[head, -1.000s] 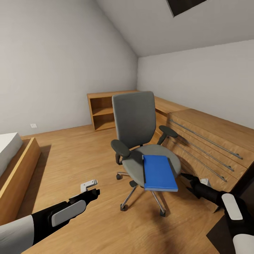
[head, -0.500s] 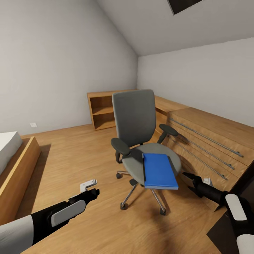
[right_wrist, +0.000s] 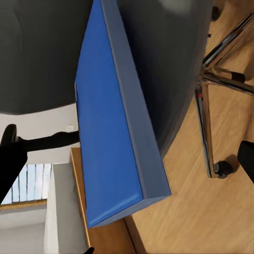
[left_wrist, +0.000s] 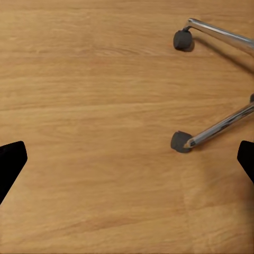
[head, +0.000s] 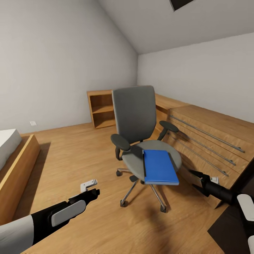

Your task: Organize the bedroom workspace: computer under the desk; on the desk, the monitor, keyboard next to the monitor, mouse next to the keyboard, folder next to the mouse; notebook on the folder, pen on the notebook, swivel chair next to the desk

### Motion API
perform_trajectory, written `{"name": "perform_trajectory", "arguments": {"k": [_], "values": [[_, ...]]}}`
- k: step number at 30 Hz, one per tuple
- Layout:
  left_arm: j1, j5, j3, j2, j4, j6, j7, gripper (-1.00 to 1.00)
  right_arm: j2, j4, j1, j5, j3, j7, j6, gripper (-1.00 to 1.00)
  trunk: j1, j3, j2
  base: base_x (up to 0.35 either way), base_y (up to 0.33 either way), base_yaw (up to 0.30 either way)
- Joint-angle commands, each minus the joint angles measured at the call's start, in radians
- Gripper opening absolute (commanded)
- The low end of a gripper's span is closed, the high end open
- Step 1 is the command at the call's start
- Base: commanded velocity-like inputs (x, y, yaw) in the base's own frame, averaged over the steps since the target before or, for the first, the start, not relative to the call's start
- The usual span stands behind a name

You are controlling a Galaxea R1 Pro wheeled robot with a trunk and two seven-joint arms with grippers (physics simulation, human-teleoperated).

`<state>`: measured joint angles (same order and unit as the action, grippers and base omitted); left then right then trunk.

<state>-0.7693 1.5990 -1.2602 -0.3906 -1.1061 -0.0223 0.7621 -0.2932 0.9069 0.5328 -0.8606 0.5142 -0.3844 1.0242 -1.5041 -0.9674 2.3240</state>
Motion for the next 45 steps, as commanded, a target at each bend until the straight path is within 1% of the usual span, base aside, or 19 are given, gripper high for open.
{"name": "perform_trajectory", "arguments": {"k": [1,7,14,16,19,29,37,39,42,43,45], "values": [[-0.002,0.004,-0.003,-0.001,-0.002,-0.002,0.004,1.0,0.0,0.0,0.001,0.01,0.003,-0.01,0.005,1.0,-0.004,-0.004,0.008,0.0,0.0,0.0],[-0.002,0.004,-0.003,-0.001,-0.002,-0.003,0.003,1.0,0.0,-0.001,0.001,0.009,0.003,-0.011,0.005,1.0,-0.027,-0.023,0.05,0.0,0.0,0.0],[-0.001,0.004,-0.004,-0.001,-0.002,-0.004,0.003,1.0,0.004,-0.001,0.001,0.009,0.0,-0.019,0.005,1.0,-0.027,-0.023,0.05,0.0,0.0,0.0],[-0.002,0.004,-0.004,-0.001,-0.002,-0.004,0.002,1.0,0.006,-0.002,0.001,0.012,-0.01,-0.06,0.004,1.0,-0.027,-0.023,0.05,0.0,0.0,0.0],[-0.002,0.004,-0.004,-0.001,-0.002,-0.004,0.002,1.0,0.01,-0.003,0.001,0.013,-0.017,-0.07,0.004,1.0,-0.027,-0.023,0.05,0.0,0.0,0.0],[-0.001,0.001,-0.004,-0.001,-0.003,-0.003,0.002,1.0,0.013,-0.015,0.001,0.015,-0.04,-0.076,0.002,1.0,-0.065,-0.054,0.12,0.0,0.0,0.0],[-0.001,0.002,-0.004,0.0,-0.003,-0.002,0.001,1.0,0.02,-0.016,0.001,0.017,-0.043,-0.076,0.002,1.0,-0.096,-0.079,0.176,0.0,0.0,0.0],[-0.001,0.002,-0.004,0.0,-0.003,-0.002,0.001,1.0,0.021,-0.016,0.001,0.017,-0.045,-0.076,0.002,1.0,-0.096,-0.079,0.176,0.0,0.0,0.0],[-0.001,0.003,-0.004,-0.001,-0.003,-0.003,0.0,1.0,0.025,-0.016,0.001,0.018,-0.063,-0.077,0.001,1.0,-0.096,-0.079,0.176,0.0,0.0,0.0],[-0.001,0.003,-0.004,-0.001,-0.003,-0.003,0.0,1.0,0.027,-0.016,0.001,0.018,-0.076,-0.077,0.001,1.0,-0.096,-0.079,0.176,0.0,0.0,0.0],[-0.001,0.004,-0.004,-0.001,-0.003,-0.004,0.0,1.0,0.029,-0.016,0.001,0.018,-0.09,-0.078,0.0,1.0,-0.096,-0.079,0.176,0.0,0.0,0.0]]}}
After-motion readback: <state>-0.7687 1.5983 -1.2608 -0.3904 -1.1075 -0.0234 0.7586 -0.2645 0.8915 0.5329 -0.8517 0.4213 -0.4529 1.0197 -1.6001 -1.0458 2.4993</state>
